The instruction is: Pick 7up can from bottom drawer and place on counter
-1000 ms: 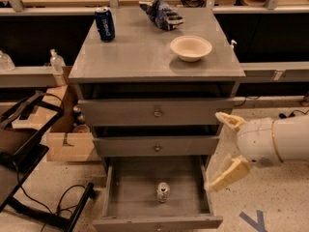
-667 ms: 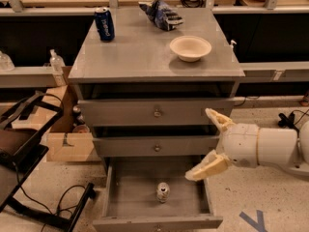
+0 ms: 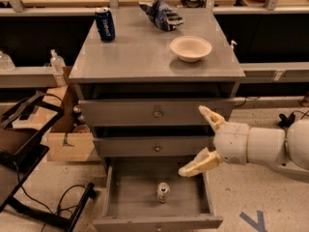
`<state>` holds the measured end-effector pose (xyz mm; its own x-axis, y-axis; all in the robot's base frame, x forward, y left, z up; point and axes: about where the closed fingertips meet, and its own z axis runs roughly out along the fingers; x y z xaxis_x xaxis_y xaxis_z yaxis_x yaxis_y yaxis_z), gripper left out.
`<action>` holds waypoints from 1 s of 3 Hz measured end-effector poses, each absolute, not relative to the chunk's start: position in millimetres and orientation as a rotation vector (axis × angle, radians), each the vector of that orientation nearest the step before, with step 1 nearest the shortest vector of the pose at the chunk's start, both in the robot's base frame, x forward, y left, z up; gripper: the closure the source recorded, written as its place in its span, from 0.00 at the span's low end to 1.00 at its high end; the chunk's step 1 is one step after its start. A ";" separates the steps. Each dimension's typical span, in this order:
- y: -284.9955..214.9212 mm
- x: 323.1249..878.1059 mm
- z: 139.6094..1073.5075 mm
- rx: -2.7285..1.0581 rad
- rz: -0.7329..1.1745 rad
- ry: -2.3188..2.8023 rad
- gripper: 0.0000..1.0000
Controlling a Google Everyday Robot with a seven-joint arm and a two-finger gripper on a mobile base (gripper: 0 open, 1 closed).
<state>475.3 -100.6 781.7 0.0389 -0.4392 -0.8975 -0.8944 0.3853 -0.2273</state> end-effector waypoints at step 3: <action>-87.7 552.7 620.3 -1.256 0.613 1.527 0.00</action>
Offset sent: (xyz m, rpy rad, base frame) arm 0.0986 0.0201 -0.1911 0.0251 0.0063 0.0755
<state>552.7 -87.7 620.3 0.0658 -0.4014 -0.9135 -0.9219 0.3260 -0.2096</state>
